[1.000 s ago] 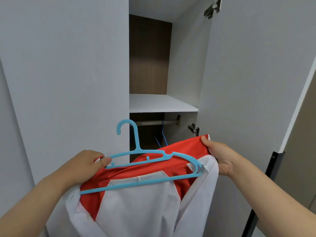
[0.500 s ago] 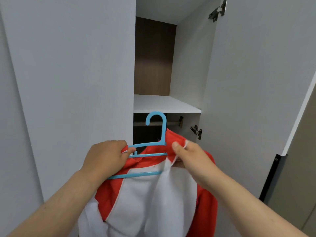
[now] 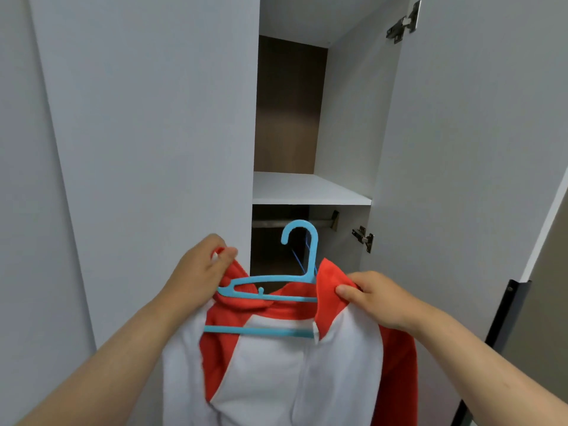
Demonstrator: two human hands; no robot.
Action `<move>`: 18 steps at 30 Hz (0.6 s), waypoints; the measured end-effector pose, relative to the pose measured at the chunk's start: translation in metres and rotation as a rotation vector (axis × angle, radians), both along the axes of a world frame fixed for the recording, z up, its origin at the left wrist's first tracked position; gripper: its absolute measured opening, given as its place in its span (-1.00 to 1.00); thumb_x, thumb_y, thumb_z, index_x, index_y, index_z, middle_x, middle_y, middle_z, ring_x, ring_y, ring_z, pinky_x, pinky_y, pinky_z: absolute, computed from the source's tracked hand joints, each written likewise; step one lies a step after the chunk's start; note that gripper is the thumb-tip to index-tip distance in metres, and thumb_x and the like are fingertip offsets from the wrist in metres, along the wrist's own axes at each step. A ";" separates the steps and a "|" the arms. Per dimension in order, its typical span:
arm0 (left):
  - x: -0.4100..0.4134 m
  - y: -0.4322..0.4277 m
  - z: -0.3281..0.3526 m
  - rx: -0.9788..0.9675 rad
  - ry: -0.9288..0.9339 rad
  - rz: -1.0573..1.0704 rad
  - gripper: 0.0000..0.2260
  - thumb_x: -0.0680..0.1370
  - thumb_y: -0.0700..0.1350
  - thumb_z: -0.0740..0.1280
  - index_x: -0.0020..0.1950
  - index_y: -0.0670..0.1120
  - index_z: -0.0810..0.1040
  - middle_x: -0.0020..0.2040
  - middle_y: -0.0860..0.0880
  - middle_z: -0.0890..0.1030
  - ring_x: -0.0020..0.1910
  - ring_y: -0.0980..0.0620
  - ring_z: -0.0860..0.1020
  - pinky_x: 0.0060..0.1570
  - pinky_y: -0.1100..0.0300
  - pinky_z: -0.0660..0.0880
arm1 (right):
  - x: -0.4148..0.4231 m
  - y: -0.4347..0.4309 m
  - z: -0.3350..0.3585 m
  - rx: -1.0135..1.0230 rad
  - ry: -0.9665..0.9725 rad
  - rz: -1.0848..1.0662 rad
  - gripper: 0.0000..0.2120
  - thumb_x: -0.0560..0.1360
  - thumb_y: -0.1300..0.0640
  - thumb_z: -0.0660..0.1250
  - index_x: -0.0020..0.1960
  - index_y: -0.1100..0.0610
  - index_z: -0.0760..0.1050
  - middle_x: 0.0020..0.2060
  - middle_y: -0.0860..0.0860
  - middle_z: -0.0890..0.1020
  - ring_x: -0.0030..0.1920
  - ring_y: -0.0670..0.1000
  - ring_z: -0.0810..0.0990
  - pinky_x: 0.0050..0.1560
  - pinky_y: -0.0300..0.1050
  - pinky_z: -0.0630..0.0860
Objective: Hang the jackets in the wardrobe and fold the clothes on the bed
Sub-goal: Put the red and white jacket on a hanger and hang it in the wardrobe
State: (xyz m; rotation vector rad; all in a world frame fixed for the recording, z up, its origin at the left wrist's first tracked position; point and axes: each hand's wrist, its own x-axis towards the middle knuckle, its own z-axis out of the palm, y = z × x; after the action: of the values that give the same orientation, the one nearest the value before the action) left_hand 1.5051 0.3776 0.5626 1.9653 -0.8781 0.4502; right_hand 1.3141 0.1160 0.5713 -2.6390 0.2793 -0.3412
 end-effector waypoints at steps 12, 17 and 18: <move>-0.021 0.001 0.039 -0.502 0.278 0.027 -0.72 0.66 -0.03 0.19 -0.15 -0.17 0.44 -0.30 0.00 0.41 -0.33 0.10 0.36 -0.29 0.16 0.33 | 0.001 -0.009 -0.029 -0.326 0.007 -0.084 -0.63 0.56 -0.04 0.32 -0.34 0.00 0.29 -0.42 -0.13 0.43 -0.32 -0.08 0.40 -0.27 -0.08 0.31; -0.062 0.005 0.029 0.088 0.145 -0.366 -0.79 0.53 -0.13 0.40 -0.30 0.00 0.53 -0.36 0.15 0.53 -0.37 0.23 0.44 -0.31 0.36 0.38 | -0.008 -0.018 -0.030 -0.064 -0.364 -0.125 -0.68 0.55 0.08 0.39 -0.34 0.03 0.38 -0.46 -0.10 0.48 -0.41 -0.09 0.42 -0.31 -0.08 0.37; -0.067 0.006 0.023 0.206 0.121 -0.411 -0.84 0.50 -0.08 0.43 -0.28 0.04 0.56 -0.32 0.15 0.56 -0.34 0.22 0.48 -0.29 0.38 0.40 | -0.009 -0.019 -0.031 -0.039 -0.396 -0.116 -0.70 0.55 0.10 0.39 -0.32 0.01 0.40 -0.45 -0.12 0.49 -0.41 -0.10 0.43 -0.32 -0.12 0.36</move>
State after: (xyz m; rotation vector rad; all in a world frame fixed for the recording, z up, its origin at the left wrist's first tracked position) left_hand 1.4379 0.3831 0.5859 1.9029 -1.2522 0.0027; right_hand 1.3051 0.0969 0.5407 -2.5263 0.2952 -0.8993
